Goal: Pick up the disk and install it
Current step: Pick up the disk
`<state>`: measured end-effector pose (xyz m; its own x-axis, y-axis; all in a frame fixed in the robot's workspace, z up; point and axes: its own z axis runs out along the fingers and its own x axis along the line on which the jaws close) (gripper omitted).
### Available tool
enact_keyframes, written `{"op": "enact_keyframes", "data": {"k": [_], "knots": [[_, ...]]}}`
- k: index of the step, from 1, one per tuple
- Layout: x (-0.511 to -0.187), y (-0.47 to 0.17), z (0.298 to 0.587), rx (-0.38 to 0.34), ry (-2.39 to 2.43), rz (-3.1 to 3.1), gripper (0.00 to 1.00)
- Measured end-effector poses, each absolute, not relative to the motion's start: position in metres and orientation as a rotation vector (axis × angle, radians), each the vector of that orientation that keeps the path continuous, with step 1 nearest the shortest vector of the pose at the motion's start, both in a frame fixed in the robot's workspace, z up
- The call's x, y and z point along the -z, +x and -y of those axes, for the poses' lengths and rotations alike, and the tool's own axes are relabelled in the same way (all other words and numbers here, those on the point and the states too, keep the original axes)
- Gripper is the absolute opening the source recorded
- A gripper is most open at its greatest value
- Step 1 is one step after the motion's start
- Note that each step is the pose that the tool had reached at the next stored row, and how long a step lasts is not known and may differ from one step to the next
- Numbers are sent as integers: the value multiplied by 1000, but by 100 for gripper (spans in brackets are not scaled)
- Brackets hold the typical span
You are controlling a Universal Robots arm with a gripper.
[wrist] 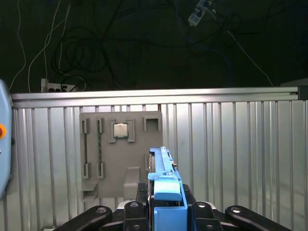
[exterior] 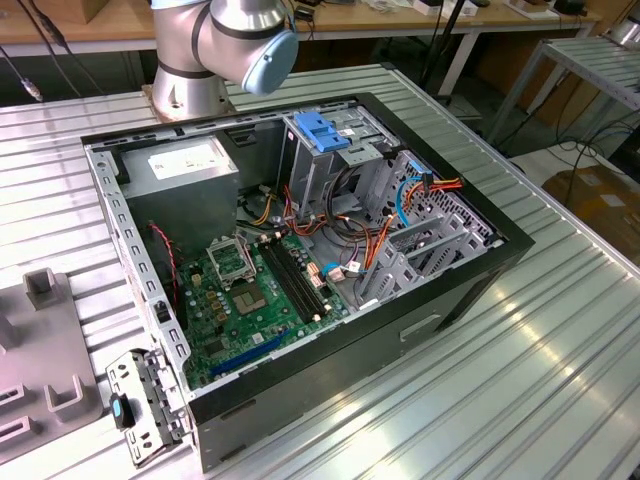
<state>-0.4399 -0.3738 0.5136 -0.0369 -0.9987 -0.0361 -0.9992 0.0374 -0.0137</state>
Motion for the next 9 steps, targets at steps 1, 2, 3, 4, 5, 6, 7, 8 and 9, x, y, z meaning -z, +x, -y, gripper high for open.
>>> {"op": "enact_keyframes", "data": {"k": [1,2,3,4,5,6,7,8,9], "knots": [[-514,-439,374,-24,-2155,-2237,37],[-514,-439,374,-24,-2155,-2237,37],[-514,-438,374,-24,-2155,-2237,37],[-514,-437,374,-24,-2155,-2237,37],[-514,-436,374,-24,-2155,-2237,37],[-514,-436,374,-24,-2155,-2237,37],[-514,-435,374,-24,-2155,-2237,37],[-514,-434,374,-24,-2155,-2237,37],[-514,-433,374,-24,-2155,-2237,37]]}}
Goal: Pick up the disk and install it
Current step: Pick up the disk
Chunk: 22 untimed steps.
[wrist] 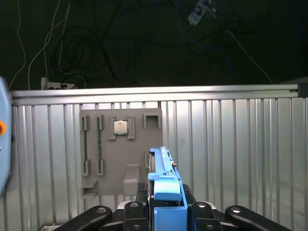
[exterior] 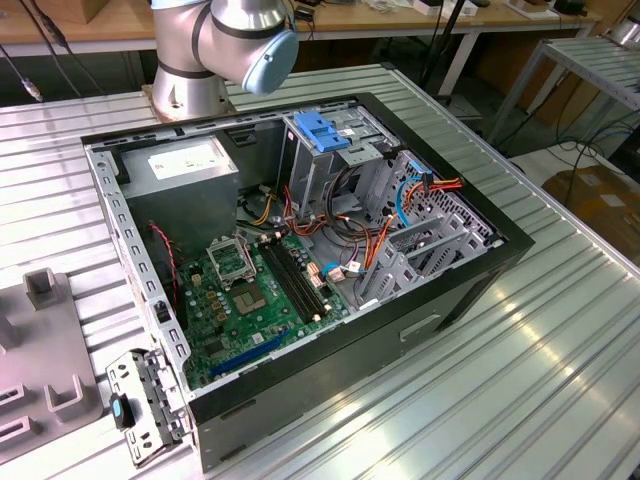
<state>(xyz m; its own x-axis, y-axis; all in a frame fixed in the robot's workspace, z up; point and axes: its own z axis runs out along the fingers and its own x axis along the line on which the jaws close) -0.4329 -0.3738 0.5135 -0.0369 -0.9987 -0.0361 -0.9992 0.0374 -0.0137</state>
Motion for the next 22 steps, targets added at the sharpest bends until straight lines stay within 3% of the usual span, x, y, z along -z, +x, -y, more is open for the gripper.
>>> {"op": "enact_keyframes", "data": {"k": [22], "knots": [[-514,-412,374,-24,-2155,-2237,37]]}}
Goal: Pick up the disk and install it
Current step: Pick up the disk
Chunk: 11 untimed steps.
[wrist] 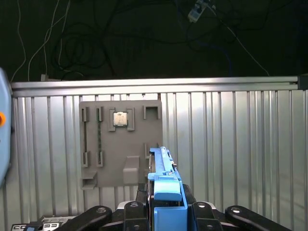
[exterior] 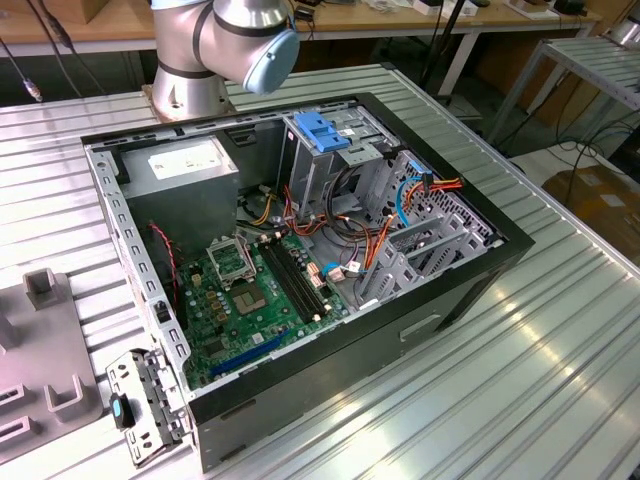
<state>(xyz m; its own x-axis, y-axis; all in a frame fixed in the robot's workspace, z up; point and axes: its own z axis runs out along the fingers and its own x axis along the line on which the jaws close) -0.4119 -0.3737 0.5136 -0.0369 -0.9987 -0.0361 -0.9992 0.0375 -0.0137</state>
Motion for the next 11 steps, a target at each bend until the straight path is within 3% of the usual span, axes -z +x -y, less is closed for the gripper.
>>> {"op": "enact_keyframes", "data": {"k": [11], "knots": [[-514,-380,374,-24,-2155,-2237,37]]}}
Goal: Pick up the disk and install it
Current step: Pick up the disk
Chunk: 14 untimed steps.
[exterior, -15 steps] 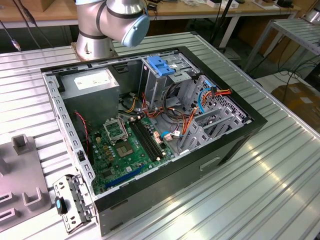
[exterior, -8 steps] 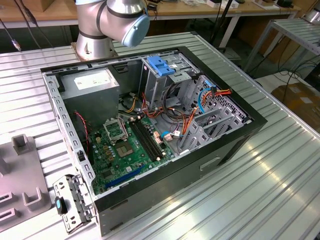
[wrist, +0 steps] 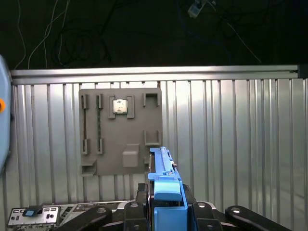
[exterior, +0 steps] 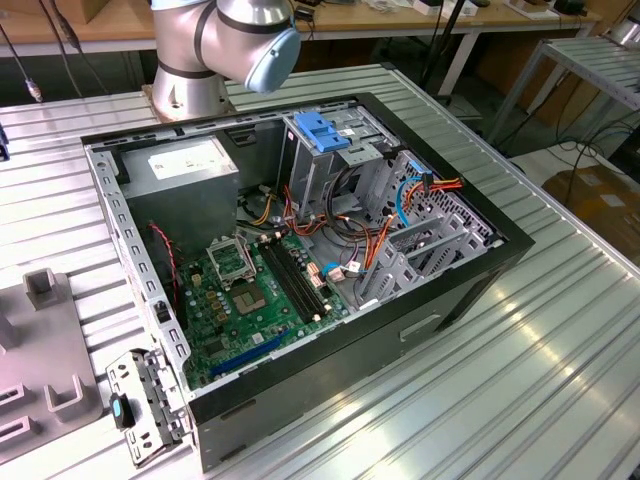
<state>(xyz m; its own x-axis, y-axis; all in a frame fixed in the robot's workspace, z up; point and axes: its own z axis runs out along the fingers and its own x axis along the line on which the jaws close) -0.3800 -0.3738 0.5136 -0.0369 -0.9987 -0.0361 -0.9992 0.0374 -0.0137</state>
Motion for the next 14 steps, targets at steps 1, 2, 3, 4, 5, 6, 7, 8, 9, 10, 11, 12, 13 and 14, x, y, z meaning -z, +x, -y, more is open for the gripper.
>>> {"op": "enact_keyframes", "data": {"k": [1,2,3,4,5,6,7,8,9,10,11,12,13,14], "knots": [[-514,-379,374,-24,-2155,-2237,37],[-514,-378,374,-24,-2155,-2237,37],[-514,-377,374,-24,-2155,-2237,37],[-514,-376,374,-24,-2155,-2237,37],[-514,-375,374,-24,-2155,-2237,37],[-514,-375,374,-24,-2155,-2237,37],[-514,-374,374,-24,-2155,-2237,37],[-514,-373,374,-24,-2155,-2237,37],[-514,-372,374,-24,-2155,-2237,37],[-514,-371,374,-24,-2155,-2237,37],[-514,-370,374,-24,-2155,-2237,37],[-514,-369,374,-24,-2155,-2237,37],[-514,-369,374,-24,-2155,-2237,37],[-514,-368,374,-24,-2155,-2237,37]]}}
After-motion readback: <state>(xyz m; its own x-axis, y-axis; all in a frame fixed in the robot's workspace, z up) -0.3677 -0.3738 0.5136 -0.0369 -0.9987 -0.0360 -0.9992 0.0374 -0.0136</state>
